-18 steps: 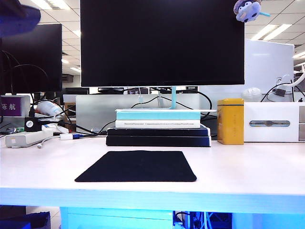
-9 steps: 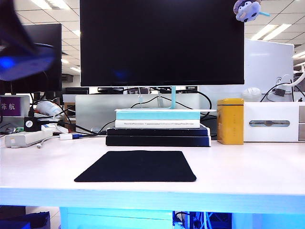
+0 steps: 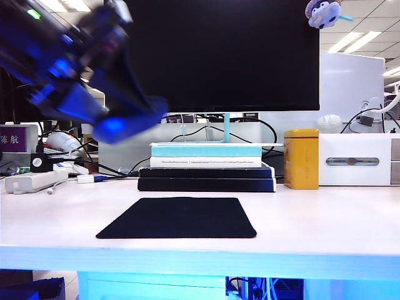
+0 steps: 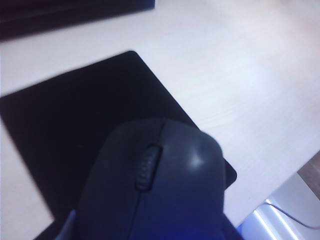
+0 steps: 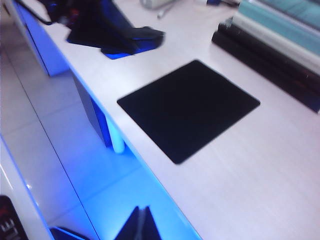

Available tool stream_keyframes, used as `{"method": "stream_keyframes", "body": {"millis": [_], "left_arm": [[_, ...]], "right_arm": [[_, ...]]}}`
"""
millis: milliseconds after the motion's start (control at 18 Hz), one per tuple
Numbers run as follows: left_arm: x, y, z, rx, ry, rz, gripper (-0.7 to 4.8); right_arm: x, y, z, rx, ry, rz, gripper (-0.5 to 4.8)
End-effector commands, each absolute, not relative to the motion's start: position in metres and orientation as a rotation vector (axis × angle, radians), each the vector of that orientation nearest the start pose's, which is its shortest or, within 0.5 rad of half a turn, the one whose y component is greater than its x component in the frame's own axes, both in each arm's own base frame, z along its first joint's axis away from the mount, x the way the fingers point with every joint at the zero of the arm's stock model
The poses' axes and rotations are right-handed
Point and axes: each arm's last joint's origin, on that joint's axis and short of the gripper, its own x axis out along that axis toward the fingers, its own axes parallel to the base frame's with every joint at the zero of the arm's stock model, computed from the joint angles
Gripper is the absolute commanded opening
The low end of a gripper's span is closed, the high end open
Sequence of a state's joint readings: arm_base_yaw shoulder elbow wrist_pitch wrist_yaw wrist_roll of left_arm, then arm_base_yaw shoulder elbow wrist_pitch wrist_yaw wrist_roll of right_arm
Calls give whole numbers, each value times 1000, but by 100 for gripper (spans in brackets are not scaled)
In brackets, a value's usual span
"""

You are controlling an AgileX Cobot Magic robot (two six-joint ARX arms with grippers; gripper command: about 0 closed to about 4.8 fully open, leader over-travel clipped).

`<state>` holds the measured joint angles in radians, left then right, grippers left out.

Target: Place the black mouse on the black mouse pad.

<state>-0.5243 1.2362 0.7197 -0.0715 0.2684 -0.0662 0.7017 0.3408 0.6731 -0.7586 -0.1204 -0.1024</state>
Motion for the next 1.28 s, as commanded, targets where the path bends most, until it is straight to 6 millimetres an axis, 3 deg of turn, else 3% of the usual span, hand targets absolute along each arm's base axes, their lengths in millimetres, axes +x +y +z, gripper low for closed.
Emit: {"method": "stream_keyframes", "body": {"millis": [56, 445, 778, 1278], "left_arm": [[228, -143, 222, -5, 613, -755, -5], [252, -158, 196, -7, 646, -773, -5], [267, -167, 184, -13, 657, -795, -5], [277, -177, 174, -7, 681, -810, -5]], "right_arm": [[54, 49, 283, -239, 388, 814, -6], [72, 65, 281, -256, 370, 823, -6], [100, 91, 276, -252, 408, 900, -6], [121, 109, 280, -229, 308, 901, -6]]}}
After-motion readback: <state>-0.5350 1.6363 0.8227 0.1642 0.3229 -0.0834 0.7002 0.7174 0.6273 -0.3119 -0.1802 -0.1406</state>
